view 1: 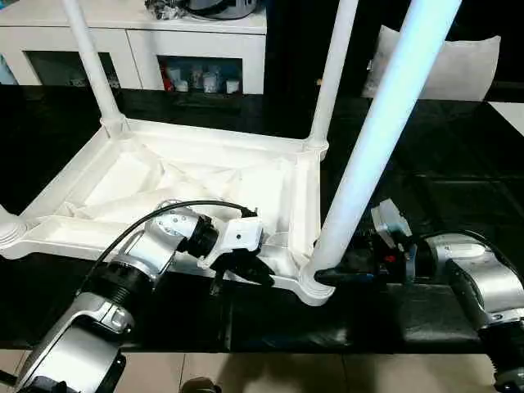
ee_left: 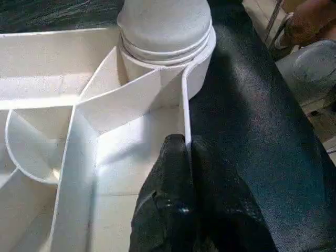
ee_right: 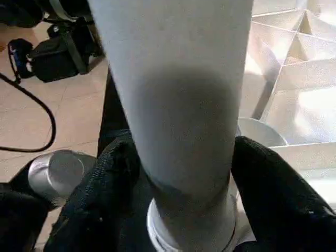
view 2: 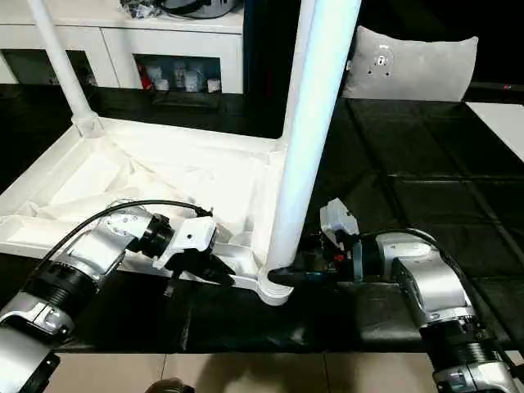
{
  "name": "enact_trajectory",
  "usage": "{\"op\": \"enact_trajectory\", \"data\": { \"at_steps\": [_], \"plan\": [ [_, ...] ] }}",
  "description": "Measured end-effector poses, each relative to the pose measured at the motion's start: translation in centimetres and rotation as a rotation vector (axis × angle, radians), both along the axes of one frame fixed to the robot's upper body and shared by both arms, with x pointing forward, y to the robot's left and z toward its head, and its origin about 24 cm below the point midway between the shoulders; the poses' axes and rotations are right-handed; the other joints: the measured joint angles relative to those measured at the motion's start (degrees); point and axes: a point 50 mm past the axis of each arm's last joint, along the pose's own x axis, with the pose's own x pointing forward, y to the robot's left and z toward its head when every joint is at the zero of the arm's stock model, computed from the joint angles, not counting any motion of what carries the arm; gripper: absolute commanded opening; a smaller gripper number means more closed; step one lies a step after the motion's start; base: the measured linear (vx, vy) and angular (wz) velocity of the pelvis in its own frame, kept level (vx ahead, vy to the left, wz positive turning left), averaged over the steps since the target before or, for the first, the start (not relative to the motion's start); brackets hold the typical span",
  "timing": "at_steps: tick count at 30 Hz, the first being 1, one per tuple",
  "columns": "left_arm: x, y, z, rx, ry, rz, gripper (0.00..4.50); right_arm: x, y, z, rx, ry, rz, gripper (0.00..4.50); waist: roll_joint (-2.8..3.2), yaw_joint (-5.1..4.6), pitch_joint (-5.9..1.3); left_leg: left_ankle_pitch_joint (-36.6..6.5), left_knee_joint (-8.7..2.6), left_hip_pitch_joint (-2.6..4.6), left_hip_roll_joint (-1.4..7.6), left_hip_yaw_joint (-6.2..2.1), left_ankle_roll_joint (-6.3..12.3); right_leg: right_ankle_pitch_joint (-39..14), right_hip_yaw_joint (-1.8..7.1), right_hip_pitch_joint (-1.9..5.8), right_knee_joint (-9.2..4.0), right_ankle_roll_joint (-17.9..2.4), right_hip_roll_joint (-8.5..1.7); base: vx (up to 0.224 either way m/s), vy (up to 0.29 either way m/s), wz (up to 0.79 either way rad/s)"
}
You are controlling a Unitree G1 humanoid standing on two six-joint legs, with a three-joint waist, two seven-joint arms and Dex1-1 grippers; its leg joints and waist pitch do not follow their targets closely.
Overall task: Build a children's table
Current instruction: Rotate leg to tighten
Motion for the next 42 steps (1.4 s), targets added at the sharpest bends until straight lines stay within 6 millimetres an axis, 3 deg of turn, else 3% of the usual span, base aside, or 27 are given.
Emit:
{"op": "enact_trajectory", "data": {
  "at_steps": [8,13,16,19,21,25,28,32,33,38,42],
  "plan": [
    [0.0,0.0,-0.1,-0.001,0.001,-0.009,0.0,-0.2,-0.1,-0.2,0.008,0.013,-0.005,1.98,-0.02,0.1,-0.01,0.0,0.04,0.01,-0.01,0.0,0.0,0.0,0.0,0.04,0.0,0.0,-0.01,0.0,0.0,0.0],
    [0.0,-0.2,-0.2,-0.007,0.028,0.023,0.0,-0.3,0.1,-0.4,0.02,0.037,-0.061,1.91,-0.06,-0.01,-0.04,0.0,0.02,0.05,0.0,0.0,0.0,0.0,0.0,0.15,0.01,0.0,-0.01,0.0,0.0,0.0],
    [0.6,-0.1,-0.4,-0.012,0.041,0.135,0.0,0.3,0.9,-0.6,0.02,0.038,-0.174,1.91,-0.07,-0.41,-0.04,0.0,0.02,0.18,-0.01,-0.03,-0.02,-0.2,0.03,0.34,0.02,0.3,-0.01,0.0,0.0,0.0],
    [1.3,-0.2,-0.6,-0.013,0.031,0.261,0.0,1.3,1.6,-1.0,0.028,0.029,-0.35,1.9,-0.17,-1.89,0.0,0.0,-0.01,0.88,-0.02,-0.04,-0.05,-0.2,0.04,0.66,-0.1,0.4,-0.01,0.0,0.0,0.0],
    [2.0,-0.9,-0.7,-0.017,0.012,0.368,0.0,2.6,2.2,-1.2,0.037,0.024,-0.514,1.89,-0.25,-3.22,0.03,0.0,0.02,0.95,-0.05,-0.04,-0.05,-0.2,0.05,0.71,-0.19,0.4,-0.02,0.0,0.0,0.0],
    [2.9,-3.1,-0.8,-0.048,-0.015,0.555,0.0,4.3,3.2,-1.3,0.045,0.012,-0.799,1.88,-0.28,-5.0,0.05,0.0,0.02,0.87,-0.08,-0.05,-0.05,-0.2,0.02,0.67,-0.55,0.4,-0.03,0.0,0.0,0.0],
    [3.1,-4.6,-0.9,-0.077,-0.026,0.647,0.0,5.1,3.6,-1.2,0.056,0.01,-0.94,1.88,-0.28,-5.35,0.05,0.0,-0.05,0.78,-0.07,-0.05,-0.03,-0.2,0.02,0.64,-0.66,0.4,-0.01,0.0,0.0,0.0],
    [3.2,-5.6,-0.8,-0.106,-0.038,0.71,0.0,5.5,3.7,-1.0,0.065,-0.016,-1.016,1.88,-0.25,-5.05,0.04,-0.1,-0.34,0.64,-0.09,-0.03,0.06,0.2,0.02,0.51,-0.66,0.3,0.0,0.0,0.0,0.0],
    [3.2,-5.7,-0.8,-0.108,-0.04,0.713,0.0,5.5,3.7,-1.0,0.069,-0.022,-1.018,2.44,-0.23,-4.94,0.02,-0.1,-0.48,0.6,-0.1,-0.02,0.05,0.2,0.03,0.49,-0.66,0.1,0.0,0.0,0.0,0.0],
    [3.2,-5.7,-0.5,-0.115,-0.047,0.709,0.0,5.5,3.8,-0.8,0.101,-0.03,-1.015,3.02,-0.15,-4.67,0.0,-0.1,-0.8,0.32,-0.08,-0.01,0.06,0.1,0.02,0.19,-0.67,0.1,0.07,0.0,0.0,0.0],
    [3.2,-5.2,-0.2,-0.108,-0.061,0.664,0.0,5.3,3.2,-0.5,0.096,-0.047,-0.925,3.15,-0.13,-4.74,-0.01,0.1,-0.67,-0.06,-0.07,0.0,0.37,0.2,0.03,-0.18,-0.61,0.1,0.07,0.0,0.0,0.0]
  ]
}}
